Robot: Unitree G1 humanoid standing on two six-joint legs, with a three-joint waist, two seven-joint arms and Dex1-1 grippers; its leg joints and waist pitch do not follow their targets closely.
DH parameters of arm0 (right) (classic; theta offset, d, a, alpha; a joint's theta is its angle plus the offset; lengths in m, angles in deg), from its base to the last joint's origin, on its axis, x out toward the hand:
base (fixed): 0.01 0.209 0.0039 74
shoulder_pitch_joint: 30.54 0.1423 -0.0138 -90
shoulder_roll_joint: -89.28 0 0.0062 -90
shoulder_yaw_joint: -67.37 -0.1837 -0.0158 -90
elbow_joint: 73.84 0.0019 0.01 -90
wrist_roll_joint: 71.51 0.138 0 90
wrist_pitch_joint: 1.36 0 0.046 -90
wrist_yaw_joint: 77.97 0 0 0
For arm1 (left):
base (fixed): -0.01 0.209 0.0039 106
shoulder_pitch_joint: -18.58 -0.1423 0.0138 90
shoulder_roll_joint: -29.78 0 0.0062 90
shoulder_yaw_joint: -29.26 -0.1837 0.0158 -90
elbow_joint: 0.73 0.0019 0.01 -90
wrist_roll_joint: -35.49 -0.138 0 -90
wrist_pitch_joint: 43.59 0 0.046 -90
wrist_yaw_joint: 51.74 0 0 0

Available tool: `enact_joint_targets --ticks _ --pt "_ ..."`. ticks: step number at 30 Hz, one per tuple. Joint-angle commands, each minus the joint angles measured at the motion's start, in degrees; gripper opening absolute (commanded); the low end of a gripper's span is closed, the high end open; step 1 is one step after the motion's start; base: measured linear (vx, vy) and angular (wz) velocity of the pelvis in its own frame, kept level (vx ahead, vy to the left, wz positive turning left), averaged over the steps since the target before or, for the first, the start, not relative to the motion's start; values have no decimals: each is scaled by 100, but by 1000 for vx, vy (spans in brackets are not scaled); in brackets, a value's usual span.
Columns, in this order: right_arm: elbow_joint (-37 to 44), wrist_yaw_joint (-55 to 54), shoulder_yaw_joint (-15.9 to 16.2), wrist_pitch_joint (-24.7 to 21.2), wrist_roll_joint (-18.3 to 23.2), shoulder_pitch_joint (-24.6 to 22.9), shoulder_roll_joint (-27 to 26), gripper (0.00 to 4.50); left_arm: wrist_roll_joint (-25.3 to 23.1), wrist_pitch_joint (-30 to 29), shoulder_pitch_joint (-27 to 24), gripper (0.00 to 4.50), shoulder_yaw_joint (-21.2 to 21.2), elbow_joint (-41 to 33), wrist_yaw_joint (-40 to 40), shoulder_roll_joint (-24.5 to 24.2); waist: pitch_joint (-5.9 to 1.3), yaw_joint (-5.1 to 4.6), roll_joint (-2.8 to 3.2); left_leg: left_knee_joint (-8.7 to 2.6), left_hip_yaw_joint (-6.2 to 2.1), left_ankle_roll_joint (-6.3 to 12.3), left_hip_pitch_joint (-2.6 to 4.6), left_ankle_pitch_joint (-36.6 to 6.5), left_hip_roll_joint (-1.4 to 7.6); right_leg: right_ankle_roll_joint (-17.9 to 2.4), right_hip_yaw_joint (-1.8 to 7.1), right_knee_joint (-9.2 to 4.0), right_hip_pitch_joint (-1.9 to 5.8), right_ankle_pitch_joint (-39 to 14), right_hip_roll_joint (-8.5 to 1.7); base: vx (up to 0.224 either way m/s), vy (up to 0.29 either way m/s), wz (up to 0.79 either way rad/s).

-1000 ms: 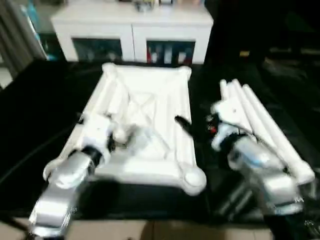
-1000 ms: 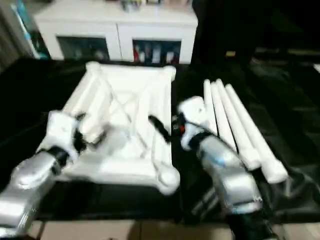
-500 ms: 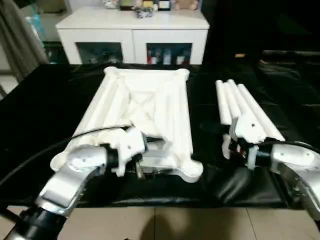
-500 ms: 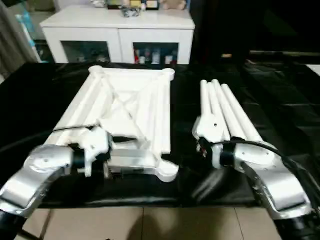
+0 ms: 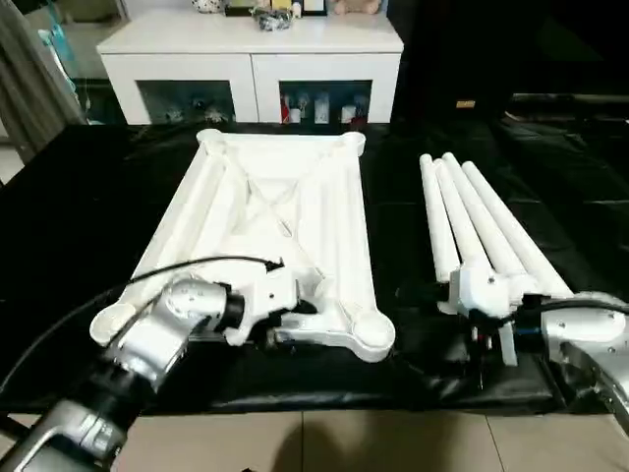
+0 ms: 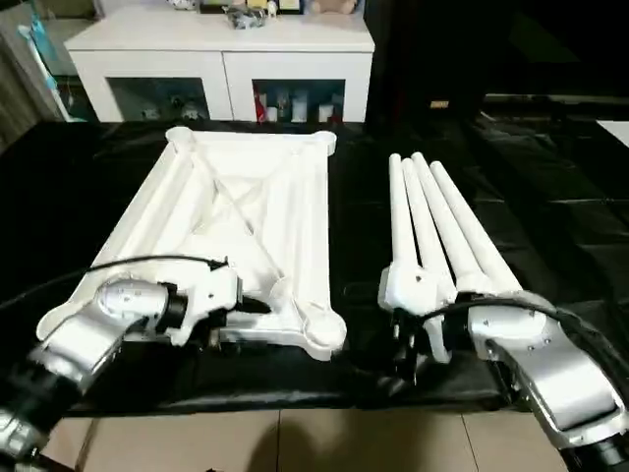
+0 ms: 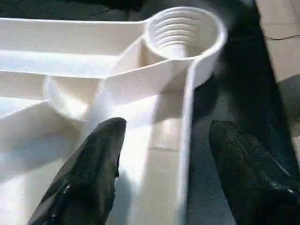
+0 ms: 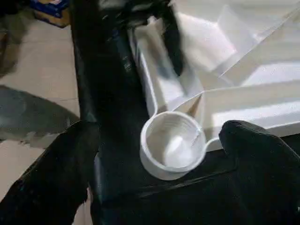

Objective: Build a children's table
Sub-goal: Rotate table base

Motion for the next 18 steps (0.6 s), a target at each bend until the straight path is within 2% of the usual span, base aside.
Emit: enact_joint_targets --ticks 1,3,4,5,6,8,9,10,11,12,13,14,18 --pt "192 41 3 13 -31 17 75 450 -48 17 88 286 79 49 -126 -48 -349 18 -51 -542 -110 471 79 -821 366 -1658 46 -334 194 203 -238 0 0 0" --pt "215 47 14 -5 -37 16 77 450 -53 22 112 275 72 87 -231 -80 -351 22 -34 -538 -97 557 80 -724 373 -1724 33 -320 196 393 -234 0 0 0" --pt "217 46 21 -8 -41 18 76 450 -51 7 117 260 75 94 -251 -89 -360 27 -35 -531 -79 604 107 -735 382 -1772 34 -317 191 477 -233 0 0 0" --pt "221 42 28 -13 -43 20 75 450 -48 -6 120 245 79 100 -264 -97 -355 39 -1 -537 -77 615 119 -772 388 -1790 32 -321 181 474 -233 0 0 0" --pt "221 42 28 -13 -43 20 75 450 -48 -6 120 242 79 100 -264 -97 -345 33 -12 -545 -72 608 119 -829 392 -1797 34 -334 178 436 -234 0 0 0" --pt "216 34 50 -10 -65 23 77 450 -1 -36 146 222 110 117 -323 -97 -322 39 -18 -572 -62 518 132 -1102 400 -1789 42 -364 173 129 -240 0 0 0" --pt "214 20 59 -10 -77 21 72 450 30 -61 172 222 112 134 -390 -107 -322 39 -18 -572 -62 518 132 -1102 400 -1789 42 -364 173 129 -240 0 0 0" --pt "214 16 59 -11 -81 20 68 450 39 -68 181 202 110 140 -415 -110 -315 47 14 -584 -57 462 143 -1198 403 -1770 47 -381 167 6 -242 0 0 0" --pt "214 6 59 -13 -91 18 58 450 62 -85 203 196 104 156 -477 -118 -306 54 9 -600 -56 401 139 -1291 405 -1747 48 -383 167 -115 -237 0 0 0" --pt "243 -30 58 -31 -104 -8 25 450 55 -110 221 196 54 169 -601 -127 -298 62 67 -618 -60 322 154 -1415 407 -1722 48 -391 154 -235 -235 0 0 0" --pt "243 -30 58 -31 -104 -8 25 450 55 -110 221 180 54 169 -601 -127 -296 55 45 -620 -53 289 154 -1475 404 -1713 49 -398 153 -279 -230 0 0 0" --pt "265 -46 55 -54 -100 -22 14 450 34 -114 217 166 35 170 -632 -119 -297 59 55 -629 -66 244 145 -1510 406 -1695 50 -386 169 -306 -239 0 0 0" --pt "324 -40 102 -160 -86 -76 27 450 -101 -147 220 134 -78 228 -624 -104 -290 54 50 -623 -53 255 138 -1474 397 -1649 69 -414 169 -412 -252 0 0 0"
